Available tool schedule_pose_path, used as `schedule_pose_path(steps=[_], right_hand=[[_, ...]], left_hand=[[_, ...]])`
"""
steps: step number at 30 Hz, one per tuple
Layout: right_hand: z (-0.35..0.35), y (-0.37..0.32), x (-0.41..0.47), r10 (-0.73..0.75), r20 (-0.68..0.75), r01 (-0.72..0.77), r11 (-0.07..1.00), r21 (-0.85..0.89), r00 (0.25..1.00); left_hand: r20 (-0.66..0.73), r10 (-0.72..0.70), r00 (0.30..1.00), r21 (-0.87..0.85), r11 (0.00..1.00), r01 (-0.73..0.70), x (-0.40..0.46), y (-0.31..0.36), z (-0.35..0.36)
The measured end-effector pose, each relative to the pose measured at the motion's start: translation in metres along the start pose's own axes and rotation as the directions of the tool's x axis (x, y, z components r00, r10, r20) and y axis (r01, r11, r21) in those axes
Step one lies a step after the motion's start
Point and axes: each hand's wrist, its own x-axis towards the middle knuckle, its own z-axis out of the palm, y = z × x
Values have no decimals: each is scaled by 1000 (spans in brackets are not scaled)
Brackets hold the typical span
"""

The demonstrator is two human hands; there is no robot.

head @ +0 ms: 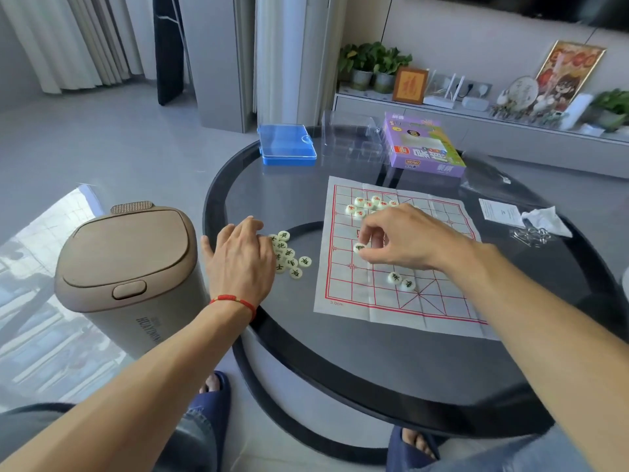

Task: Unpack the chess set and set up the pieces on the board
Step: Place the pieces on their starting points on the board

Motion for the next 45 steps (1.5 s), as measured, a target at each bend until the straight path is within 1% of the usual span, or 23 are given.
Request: schedule_pose_path(steps=[3, 5, 8, 11, 13, 15, 19, 25, 28, 34, 42, 45], right_hand=[[12, 7, -29, 3, 62, -3, 1000, -3, 998], [22, 6, -37, -4, 71, 6, 999, -36, 997], [28, -1, -31, -48, 10, 49, 993, -110, 999], [27, -26, -15, -157, -108, 153, 987, -43, 982], [30, -49, -2, -222, -130, 223, 975, -7, 966], [36, -67, 10, -243, -123, 243, 970, -12, 962], [53, -80, 19, -194, -113, 189, 980, -53, 974], [63, -81, 14, -157, -159, 169, 983, 67, 975], [64, -84, 12, -155, -166, 169, 983, 74, 974], [62, -87, 14, -69, -165, 85, 992, 91, 984], [62, -89, 11, -77, -163, 100, 985, 139, 984], [53, -78, 3, -74, -206, 115, 974, 196, 976]], left_hand=[[-7, 14, 1000, 19, 1000, -14, 0, 1, 0], [-1, 11, 1000, 26, 1000, -11, 0, 0, 0], [3, 4, 1000, 22, 1000, -4, 0, 0, 1], [-6, 6, 1000, 26, 1000, -6, 1, -2, 1], [-4, 9, 1000, 28, 1000, -9, 1, -2, 2], [-1, 11, 1000, 28, 1000, -11, 1, -3, 2], [1, 8, 1000, 25, 1000, -8, 1, -3, 2], [0, 15, 1000, 17, 1000, -15, 2, -2, 3], [6, 13, 1000, 17, 1000, -13, 1, -3, 3], [1, 16, 1000, 23, 1000, -16, 1, -3, 5], [1, 16, 1000, 12, 1000, -16, 0, -1, 2], [1, 17, 1000, 10, 1000, -17, 0, -2, 1]])
